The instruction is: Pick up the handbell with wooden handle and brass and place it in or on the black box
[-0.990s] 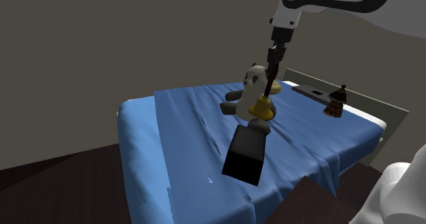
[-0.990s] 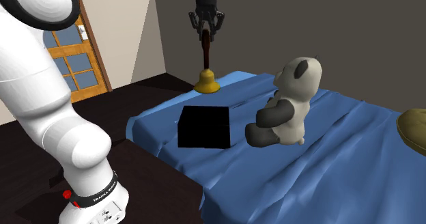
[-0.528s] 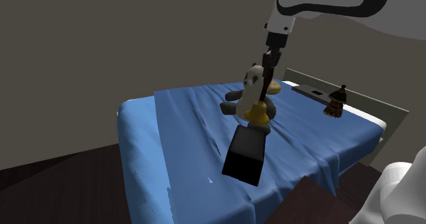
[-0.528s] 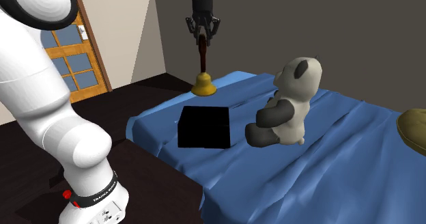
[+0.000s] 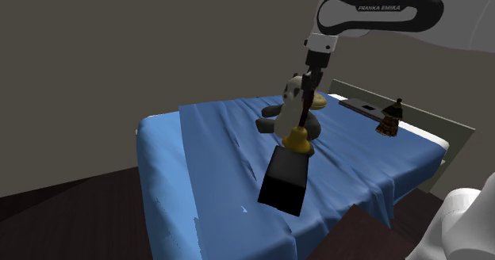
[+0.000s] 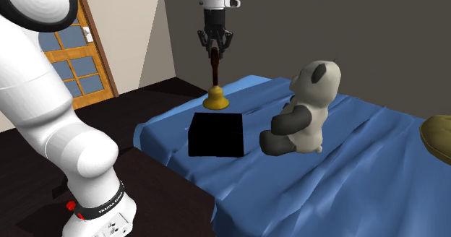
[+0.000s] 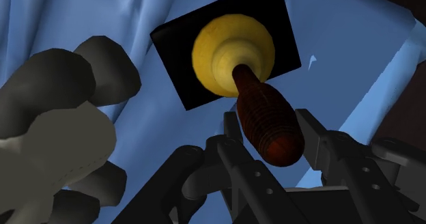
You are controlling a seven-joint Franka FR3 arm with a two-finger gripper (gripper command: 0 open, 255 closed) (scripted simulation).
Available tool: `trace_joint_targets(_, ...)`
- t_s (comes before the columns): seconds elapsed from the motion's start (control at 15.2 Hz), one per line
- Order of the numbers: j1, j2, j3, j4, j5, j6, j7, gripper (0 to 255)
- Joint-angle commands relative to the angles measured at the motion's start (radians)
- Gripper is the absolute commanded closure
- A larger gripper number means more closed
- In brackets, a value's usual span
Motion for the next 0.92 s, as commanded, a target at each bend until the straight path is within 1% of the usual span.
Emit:
trace_joint_targets(0.0, 0.000, -0.008, 0.000, -0.036, -0.002, 0.029, 0.000, 255)
trace_joint_targets(0.86, -0.002, -0.017, -0.002, -0.221, -0.005, 0.205, 0.002, 255)
